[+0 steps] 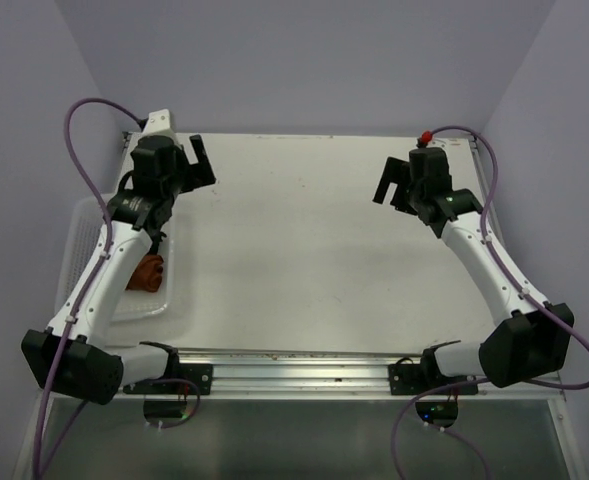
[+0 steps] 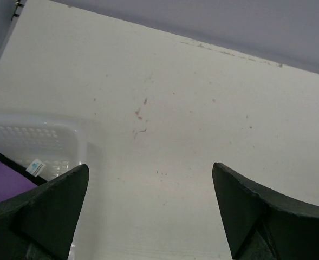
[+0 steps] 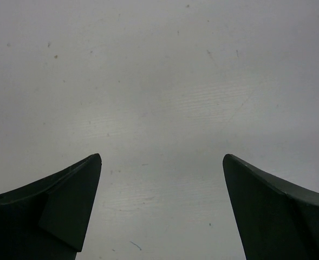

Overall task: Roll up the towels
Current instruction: Place the rolled towel into the container

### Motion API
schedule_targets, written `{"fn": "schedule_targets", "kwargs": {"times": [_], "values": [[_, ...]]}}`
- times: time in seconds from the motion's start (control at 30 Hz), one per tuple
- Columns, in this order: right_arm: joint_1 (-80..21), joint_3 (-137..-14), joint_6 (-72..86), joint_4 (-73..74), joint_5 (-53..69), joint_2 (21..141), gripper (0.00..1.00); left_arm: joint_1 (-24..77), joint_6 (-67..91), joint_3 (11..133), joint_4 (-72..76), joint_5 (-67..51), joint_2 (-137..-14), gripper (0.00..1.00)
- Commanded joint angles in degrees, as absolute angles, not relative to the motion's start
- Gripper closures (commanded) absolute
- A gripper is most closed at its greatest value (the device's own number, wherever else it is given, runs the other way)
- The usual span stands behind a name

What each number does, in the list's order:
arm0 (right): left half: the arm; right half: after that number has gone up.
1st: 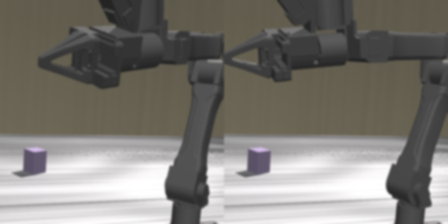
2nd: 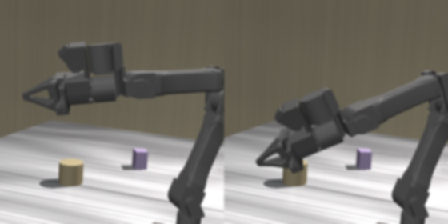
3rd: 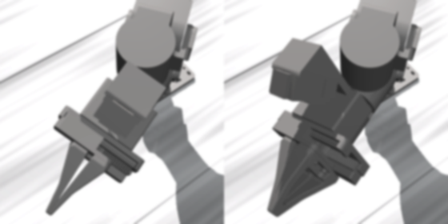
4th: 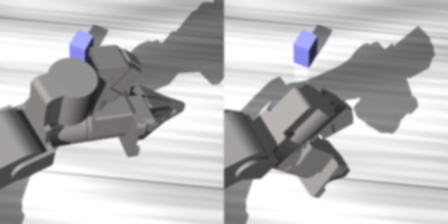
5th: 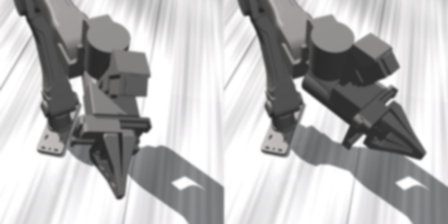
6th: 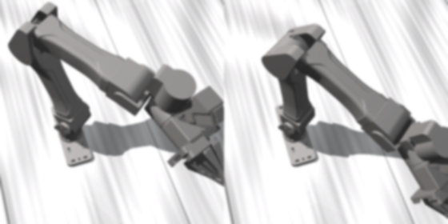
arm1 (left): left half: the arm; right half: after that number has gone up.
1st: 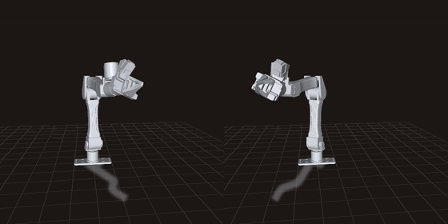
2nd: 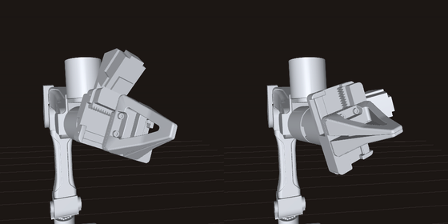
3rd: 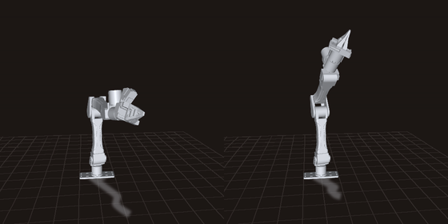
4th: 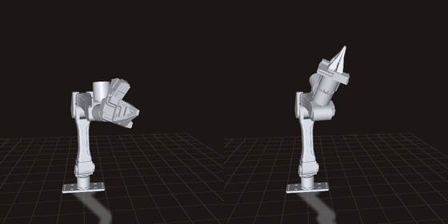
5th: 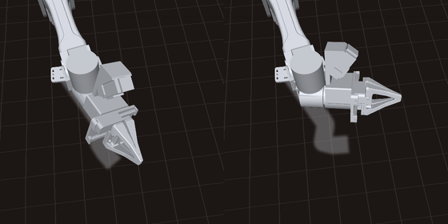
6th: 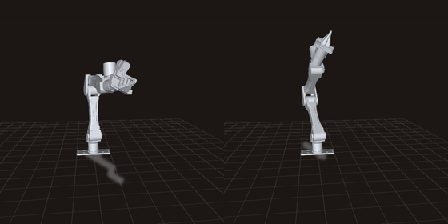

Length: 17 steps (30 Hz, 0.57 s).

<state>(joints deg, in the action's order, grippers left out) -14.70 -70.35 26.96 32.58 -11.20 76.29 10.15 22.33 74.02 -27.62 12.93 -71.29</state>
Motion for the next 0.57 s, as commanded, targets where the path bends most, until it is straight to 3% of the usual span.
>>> {"fn": "schedule_targets", "kwargs": {"times": [0.0, 0.53], "values": [[-14.68, -74.27, 25.23, 36.83, -15.29, 76.55, 0.01, 14.67, 19.16, 72.77, -21.89, 16.87, -71.63, 0.00], [-13.18, -72.08, 24.61, 31.04, -14.31, 74.11, 0.01, 17.67, 16.26, 73.39, -21.35, 17.05, -74.53, 0.00]]}}
